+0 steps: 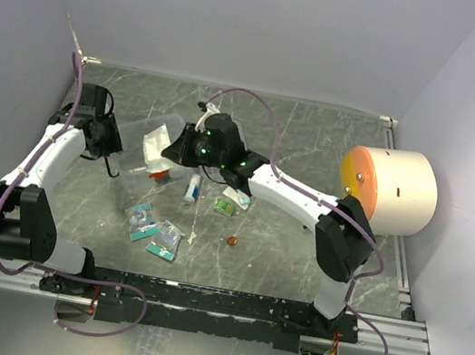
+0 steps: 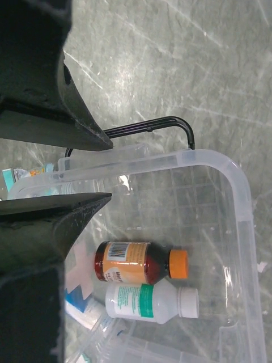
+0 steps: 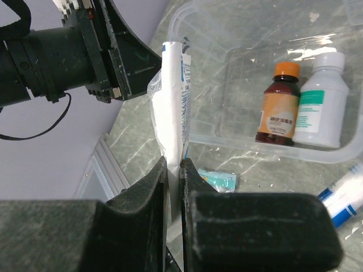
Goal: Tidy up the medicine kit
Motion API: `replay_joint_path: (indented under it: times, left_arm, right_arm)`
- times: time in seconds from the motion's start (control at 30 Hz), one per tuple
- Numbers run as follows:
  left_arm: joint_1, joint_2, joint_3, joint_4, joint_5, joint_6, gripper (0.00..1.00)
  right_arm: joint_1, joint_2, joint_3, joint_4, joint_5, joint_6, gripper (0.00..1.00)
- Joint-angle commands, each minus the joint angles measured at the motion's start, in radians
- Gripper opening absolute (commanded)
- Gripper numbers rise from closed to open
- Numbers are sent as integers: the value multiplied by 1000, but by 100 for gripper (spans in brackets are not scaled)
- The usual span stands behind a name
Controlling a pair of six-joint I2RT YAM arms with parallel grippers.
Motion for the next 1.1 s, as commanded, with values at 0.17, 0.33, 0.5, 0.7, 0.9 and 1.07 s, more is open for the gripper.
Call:
replay_joint_path:
  times: [0.17,0.33,0.5,0.7,0.9,1.07]
  left_arm:
    - [-29,1,-20,80,186,39,43]
    - [-32,-17,-29,82,139,27,44]
    - [-32,-51,-21,51,47,8,52]
    - [-30,-87,-41,74,60,-12,57]
    - [-30,-135,-65,95,44,-32,57]
    - [-26,-158,-67,100,44,-30,56]
  right_arm:
    - [28,121,182,-147,38,-31,0]
    - [37,208,288,-236,65,-47,0]
    - [38,297,389,-298,84,-74,0]
    - [46,406,507,-369,75,-116,1]
    - [55,472,576,-385,76,-138,3]
    - [56,550,691,-454,55,-166,6]
